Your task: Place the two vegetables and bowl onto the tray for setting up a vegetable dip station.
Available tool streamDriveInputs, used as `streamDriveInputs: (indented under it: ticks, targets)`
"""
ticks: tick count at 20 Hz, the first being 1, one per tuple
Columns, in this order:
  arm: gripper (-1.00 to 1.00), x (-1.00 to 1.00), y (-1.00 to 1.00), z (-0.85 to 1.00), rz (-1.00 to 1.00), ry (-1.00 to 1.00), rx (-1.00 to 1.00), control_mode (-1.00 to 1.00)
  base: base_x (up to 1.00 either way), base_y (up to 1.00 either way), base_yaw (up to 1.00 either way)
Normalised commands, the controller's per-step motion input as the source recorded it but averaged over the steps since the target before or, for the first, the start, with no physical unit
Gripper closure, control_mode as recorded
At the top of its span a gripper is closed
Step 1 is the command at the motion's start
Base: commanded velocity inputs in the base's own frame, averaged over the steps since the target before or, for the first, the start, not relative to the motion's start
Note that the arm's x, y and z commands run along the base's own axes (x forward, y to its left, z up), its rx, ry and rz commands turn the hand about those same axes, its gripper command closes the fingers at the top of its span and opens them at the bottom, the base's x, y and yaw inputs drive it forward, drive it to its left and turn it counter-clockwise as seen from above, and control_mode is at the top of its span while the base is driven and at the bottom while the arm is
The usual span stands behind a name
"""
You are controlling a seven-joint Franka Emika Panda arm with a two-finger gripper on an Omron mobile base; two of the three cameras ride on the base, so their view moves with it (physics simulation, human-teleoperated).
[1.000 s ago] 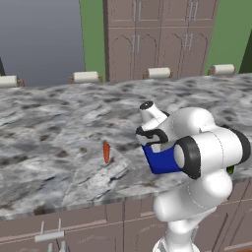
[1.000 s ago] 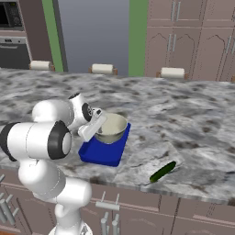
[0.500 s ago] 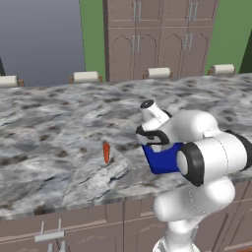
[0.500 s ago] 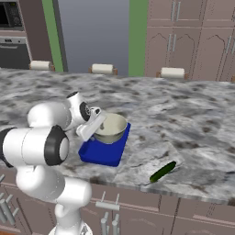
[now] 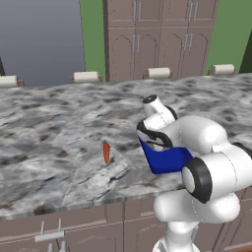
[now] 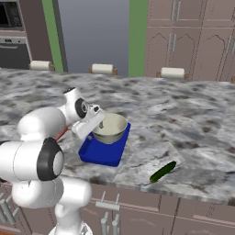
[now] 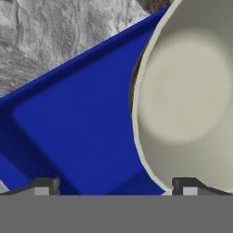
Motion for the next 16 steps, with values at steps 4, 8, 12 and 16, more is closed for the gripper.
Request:
streamDriveInputs:
  ticks: [4,8,12,16]
  targets:
    - [-1.00,-0.35,-0.10,0.31,-0.20,0.00,0.06,-1.00,0.00,0.00,0.00]
    - [-1.00,-0.41,-0.14,0.26,-0.21,-0.10,0.06,-1.00,0.00,0.00,0.00]
    - [-1.00,-0.35,-0.17,0.25,-0.23,-0.14,0.05,-1.00,0.00,0.00,0.00]
    - [-1.00,-0.38,-0.26,0.25,-0.19,-0.13,0.05,-1.00,0.00,0.00,0.00]
